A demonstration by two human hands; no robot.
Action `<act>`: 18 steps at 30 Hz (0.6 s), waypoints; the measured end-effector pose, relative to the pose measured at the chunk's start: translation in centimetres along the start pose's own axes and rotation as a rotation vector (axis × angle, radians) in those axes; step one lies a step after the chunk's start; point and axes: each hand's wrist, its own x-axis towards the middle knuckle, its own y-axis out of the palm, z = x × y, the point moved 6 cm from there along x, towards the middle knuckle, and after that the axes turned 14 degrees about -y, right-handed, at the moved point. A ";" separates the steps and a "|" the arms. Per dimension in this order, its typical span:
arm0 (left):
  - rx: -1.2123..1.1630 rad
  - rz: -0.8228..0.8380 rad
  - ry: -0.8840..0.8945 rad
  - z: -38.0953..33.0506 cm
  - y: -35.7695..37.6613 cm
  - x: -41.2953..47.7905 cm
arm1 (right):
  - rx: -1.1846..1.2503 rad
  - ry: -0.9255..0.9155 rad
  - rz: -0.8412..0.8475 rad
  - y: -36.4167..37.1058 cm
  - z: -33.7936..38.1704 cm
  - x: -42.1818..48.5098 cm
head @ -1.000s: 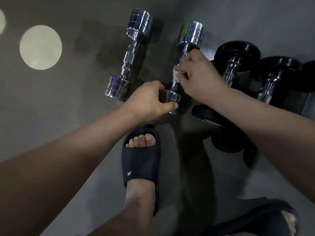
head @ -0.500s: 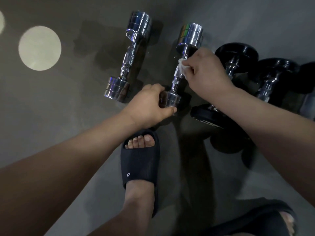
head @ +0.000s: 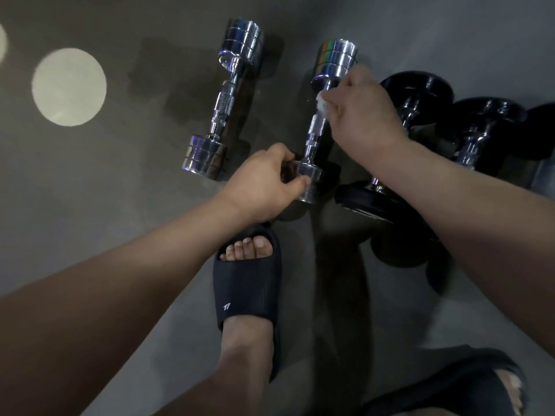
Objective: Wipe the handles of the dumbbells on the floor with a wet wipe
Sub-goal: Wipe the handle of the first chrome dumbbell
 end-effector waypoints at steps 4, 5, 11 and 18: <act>-0.007 0.002 0.009 -0.1 0.0 0.1 | -0.046 -0.034 0.018 0.5 0.3 -1.3; -0.010 -0.001 0.009 -0.1 0.0 0.2 | -0.048 -0.079 0.039 0.5 0.7 -1.5; -0.026 0.008 -0.012 -0.2 0.3 0.4 | -0.046 -0.114 0.166 -0.4 0.0 0.1; 0.032 0.020 -0.044 -0.3 0.8 0.3 | -0.024 -0.347 0.235 0.5 2.0 -2.6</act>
